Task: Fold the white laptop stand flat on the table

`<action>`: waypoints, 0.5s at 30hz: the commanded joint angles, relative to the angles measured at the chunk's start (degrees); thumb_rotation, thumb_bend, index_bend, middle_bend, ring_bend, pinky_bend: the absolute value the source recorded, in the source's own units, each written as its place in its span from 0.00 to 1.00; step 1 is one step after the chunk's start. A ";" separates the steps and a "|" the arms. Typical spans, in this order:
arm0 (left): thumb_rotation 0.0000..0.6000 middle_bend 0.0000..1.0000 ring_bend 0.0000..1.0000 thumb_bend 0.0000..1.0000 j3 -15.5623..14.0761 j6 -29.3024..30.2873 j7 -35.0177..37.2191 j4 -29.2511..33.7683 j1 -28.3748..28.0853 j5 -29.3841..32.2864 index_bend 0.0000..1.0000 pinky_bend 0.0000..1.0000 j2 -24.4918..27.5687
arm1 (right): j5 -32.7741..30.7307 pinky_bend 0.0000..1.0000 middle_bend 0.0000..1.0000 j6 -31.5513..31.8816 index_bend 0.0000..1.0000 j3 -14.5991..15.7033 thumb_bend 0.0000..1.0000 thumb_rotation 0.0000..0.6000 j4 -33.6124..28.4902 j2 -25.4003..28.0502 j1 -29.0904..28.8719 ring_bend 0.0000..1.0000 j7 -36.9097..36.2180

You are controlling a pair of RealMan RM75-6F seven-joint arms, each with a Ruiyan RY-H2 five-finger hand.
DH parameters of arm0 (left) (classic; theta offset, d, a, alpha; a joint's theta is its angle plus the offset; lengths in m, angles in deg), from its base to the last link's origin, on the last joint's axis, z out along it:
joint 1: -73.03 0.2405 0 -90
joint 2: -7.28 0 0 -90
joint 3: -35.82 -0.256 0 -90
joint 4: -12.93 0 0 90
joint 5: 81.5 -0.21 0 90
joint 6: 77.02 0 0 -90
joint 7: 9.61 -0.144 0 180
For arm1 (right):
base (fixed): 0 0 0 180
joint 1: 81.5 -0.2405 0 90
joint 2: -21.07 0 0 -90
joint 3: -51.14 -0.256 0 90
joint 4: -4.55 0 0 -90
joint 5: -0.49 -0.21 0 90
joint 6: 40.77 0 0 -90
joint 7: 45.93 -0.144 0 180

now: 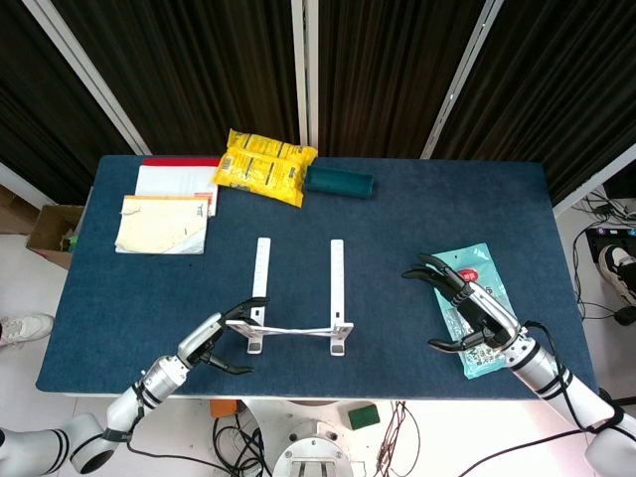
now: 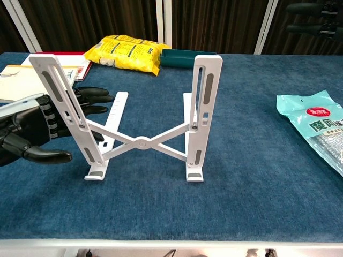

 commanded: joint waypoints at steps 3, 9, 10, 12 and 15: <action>1.00 0.06 0.05 0.00 -0.29 -0.42 0.25 0.14 0.23 0.44 0.12 0.29 -0.32 | 0.16 0.00 0.19 0.12 0.03 0.01 0.12 1.00 0.30 -0.18 0.14 0.00 -0.32; 1.00 0.06 0.05 0.00 0.77 0.66 0.66 0.31 0.32 1.06 0.12 0.29 0.03 | 0.40 0.00 0.19 0.22 0.03 -0.04 0.12 1.00 0.42 -0.17 0.18 0.00 -0.39; 1.00 0.06 0.05 0.00 1.00 0.89 0.46 0.38 0.35 1.18 0.12 0.29 0.21 | 0.45 0.00 0.19 0.23 0.03 -0.02 0.12 1.00 0.43 -0.18 0.19 0.00 -0.38; 1.00 0.06 0.05 0.00 1.33 1.19 -0.09 0.50 0.43 1.40 0.12 0.29 0.65 | 0.45 0.00 0.19 0.22 0.03 -0.01 0.12 1.00 0.46 -0.21 0.22 0.00 -0.40; 1.00 0.06 0.05 0.00 1.26 1.10 -0.52 0.67 0.62 1.69 0.12 0.29 1.25 | 0.39 0.00 0.19 0.19 0.03 -0.05 0.12 1.00 0.54 -0.28 0.26 0.00 -0.43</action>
